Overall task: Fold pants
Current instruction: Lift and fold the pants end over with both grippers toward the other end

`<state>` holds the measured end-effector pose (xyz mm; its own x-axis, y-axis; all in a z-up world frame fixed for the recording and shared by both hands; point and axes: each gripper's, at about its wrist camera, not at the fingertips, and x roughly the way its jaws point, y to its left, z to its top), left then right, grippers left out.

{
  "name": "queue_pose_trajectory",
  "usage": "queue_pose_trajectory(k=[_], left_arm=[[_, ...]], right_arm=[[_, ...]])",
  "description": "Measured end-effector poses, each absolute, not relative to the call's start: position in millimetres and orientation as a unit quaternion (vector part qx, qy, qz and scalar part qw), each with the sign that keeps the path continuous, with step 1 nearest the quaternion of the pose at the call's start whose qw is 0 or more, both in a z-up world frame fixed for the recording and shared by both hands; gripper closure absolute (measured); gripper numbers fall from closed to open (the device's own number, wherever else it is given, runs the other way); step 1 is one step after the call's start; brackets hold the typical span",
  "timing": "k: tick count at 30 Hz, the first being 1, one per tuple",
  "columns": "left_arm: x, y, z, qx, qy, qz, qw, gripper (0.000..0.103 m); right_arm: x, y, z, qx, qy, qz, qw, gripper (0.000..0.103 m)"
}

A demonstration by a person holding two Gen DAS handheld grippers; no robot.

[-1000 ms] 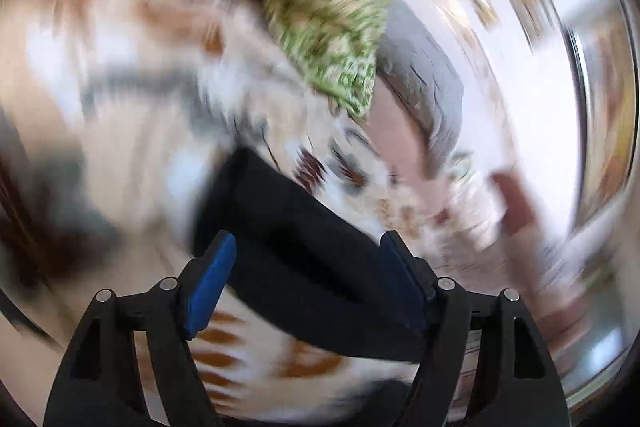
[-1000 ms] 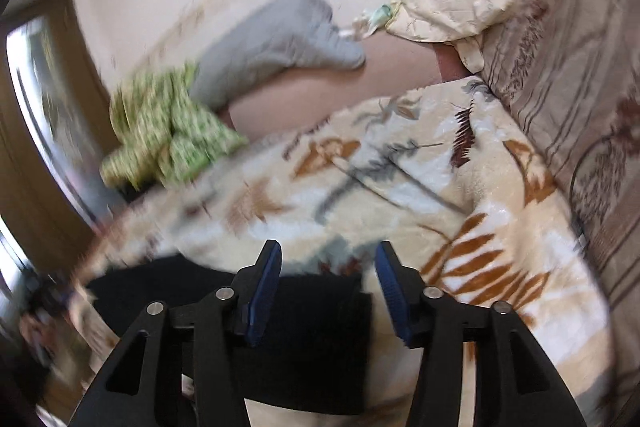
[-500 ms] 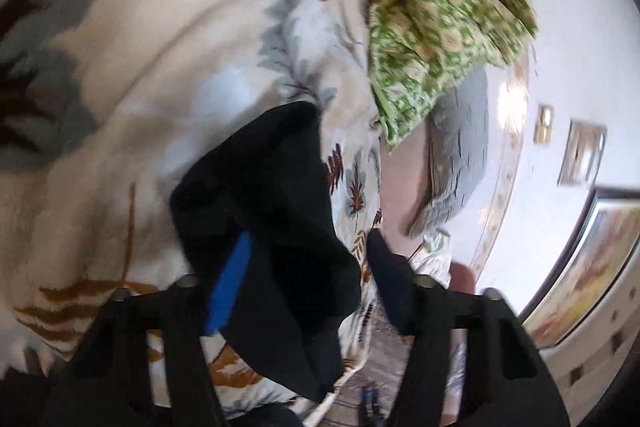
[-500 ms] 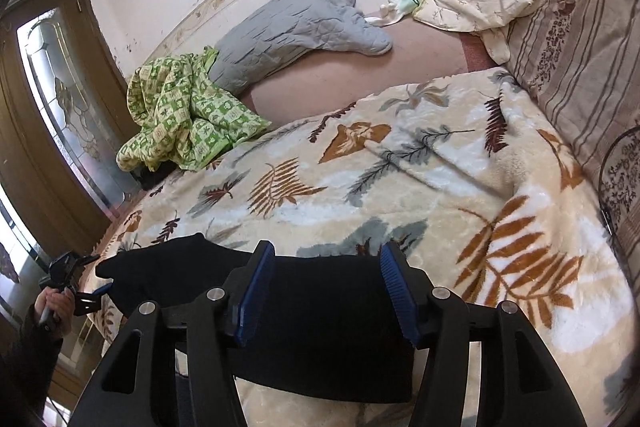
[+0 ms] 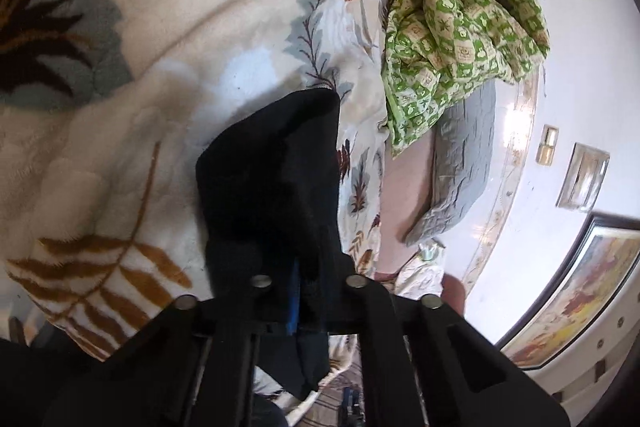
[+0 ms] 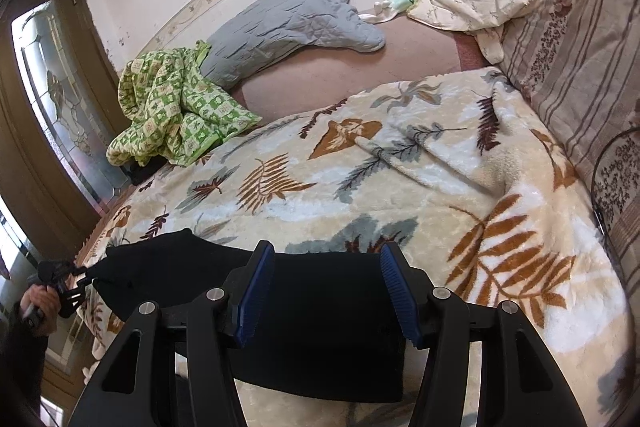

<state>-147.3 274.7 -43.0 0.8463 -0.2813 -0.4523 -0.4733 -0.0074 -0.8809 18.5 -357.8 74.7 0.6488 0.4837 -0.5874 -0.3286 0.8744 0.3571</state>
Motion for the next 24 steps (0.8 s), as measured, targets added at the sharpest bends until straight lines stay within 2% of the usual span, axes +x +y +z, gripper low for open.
queue_pose_trajectory(k=[4, 10, 12, 20, 24], left_arm=[[-143, 273, -37, -0.670, 0.284, 0.084, 0.681, 0.100], [-132, 264, -21, -0.573, 0.302, 0.098, 0.755, 0.099], [-128, 261, -20, -0.549, 0.310, 0.108, 0.769, 0.099], [-123, 261, -22, -0.527, 0.317, 0.111, 0.781, 0.099], [-121, 260, -23, -0.526, 0.319, 0.113, 0.780, 0.099]], right_arm=[[19, -371, 70, 0.152, 0.365, 0.224, 0.891, 0.046], [13, -430, 28, 0.404, 0.372, 0.227, 0.804, 0.043], [16, -437, 11, 0.447, 0.393, 0.224, 0.772, 0.043], [29, -410, -17, 0.432, 0.489, 0.228, 0.723, 0.043], [32, -411, -22, 0.442, 0.486, 0.212, 0.723, 0.043]])
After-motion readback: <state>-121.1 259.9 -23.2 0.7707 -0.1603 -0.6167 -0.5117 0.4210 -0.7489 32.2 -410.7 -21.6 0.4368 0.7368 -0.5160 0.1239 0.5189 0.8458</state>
